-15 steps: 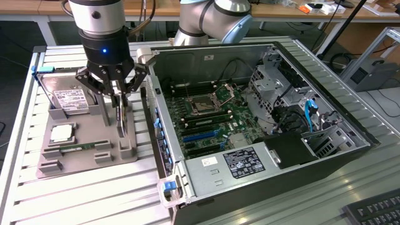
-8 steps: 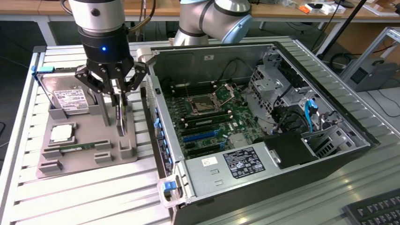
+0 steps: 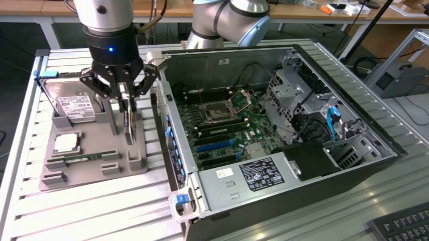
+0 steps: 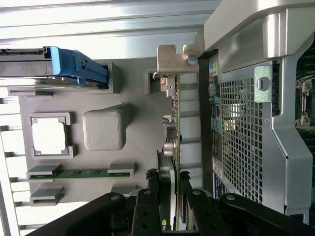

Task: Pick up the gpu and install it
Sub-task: 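Pick up the gpu and move the gpu toward the slot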

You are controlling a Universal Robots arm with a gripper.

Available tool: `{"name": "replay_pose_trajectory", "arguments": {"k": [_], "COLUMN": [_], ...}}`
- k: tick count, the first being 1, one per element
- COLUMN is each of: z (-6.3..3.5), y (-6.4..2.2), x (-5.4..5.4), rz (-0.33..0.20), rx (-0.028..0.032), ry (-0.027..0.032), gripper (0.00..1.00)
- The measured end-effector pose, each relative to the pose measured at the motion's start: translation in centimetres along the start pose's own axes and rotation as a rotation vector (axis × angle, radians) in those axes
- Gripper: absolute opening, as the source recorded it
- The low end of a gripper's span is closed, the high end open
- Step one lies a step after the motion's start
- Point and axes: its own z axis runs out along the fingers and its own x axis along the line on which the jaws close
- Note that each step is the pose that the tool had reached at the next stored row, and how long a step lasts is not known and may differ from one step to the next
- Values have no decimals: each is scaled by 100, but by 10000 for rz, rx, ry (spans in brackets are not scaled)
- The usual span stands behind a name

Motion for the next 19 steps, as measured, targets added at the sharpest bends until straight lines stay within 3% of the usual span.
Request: {"name": "replay_pose_trajectory", "arguments": {"k": [19], "z": [-121], "y": [-8], "x": [-4], "rz": [0], "rx": [0], "ry": [-1], "gripper": [27]}}
